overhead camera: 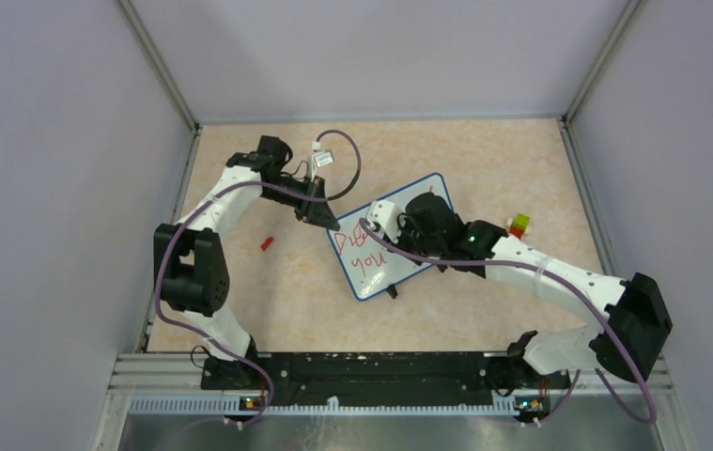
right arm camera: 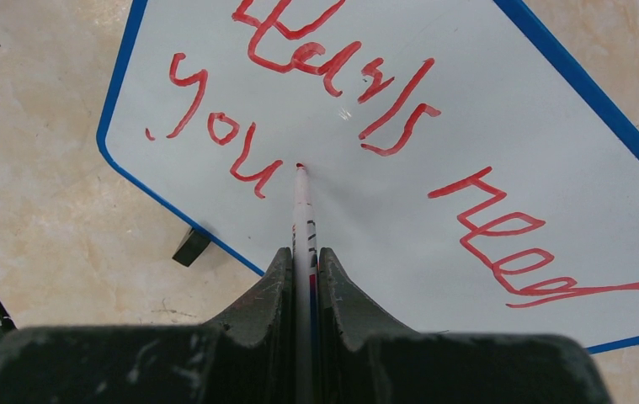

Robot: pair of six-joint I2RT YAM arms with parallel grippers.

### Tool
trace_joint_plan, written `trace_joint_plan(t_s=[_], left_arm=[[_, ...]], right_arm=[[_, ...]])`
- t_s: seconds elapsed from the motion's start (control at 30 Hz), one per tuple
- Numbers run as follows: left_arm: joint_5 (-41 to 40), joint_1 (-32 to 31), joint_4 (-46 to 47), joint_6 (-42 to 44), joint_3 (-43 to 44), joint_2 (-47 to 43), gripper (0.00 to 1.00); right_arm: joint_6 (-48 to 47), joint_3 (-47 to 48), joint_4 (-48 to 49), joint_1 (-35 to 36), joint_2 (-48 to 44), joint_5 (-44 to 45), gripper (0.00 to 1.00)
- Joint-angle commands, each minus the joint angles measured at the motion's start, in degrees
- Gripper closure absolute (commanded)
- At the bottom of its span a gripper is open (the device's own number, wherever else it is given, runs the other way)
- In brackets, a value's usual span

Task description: Write a sentence on the whiteboard

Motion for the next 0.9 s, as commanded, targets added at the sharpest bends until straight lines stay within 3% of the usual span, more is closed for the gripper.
trace_joint_plan(t_s=[0.0, 0.4, 0.87], left_arm=[[-1.7, 0.1, 0.4, 0.2, -0.6, -1.6, 1.00], [-2.0, 0.0, 0.5, 0.0, -0.6, -1.6, 1.00], [-2.3, 0.0, 0.5, -0.1, -0.6, -1.6, 1.00]], right_arm=[[-1.0, -0.4, 2.4, -1.0, 0.0, 1.4, 1.00], [-0.1, -4.8, 1.2, -0.9, -2.0, -0.9, 1.00], [0.1, 0.9, 2.6, -1.7, 0.0, 0.3, 1.00]])
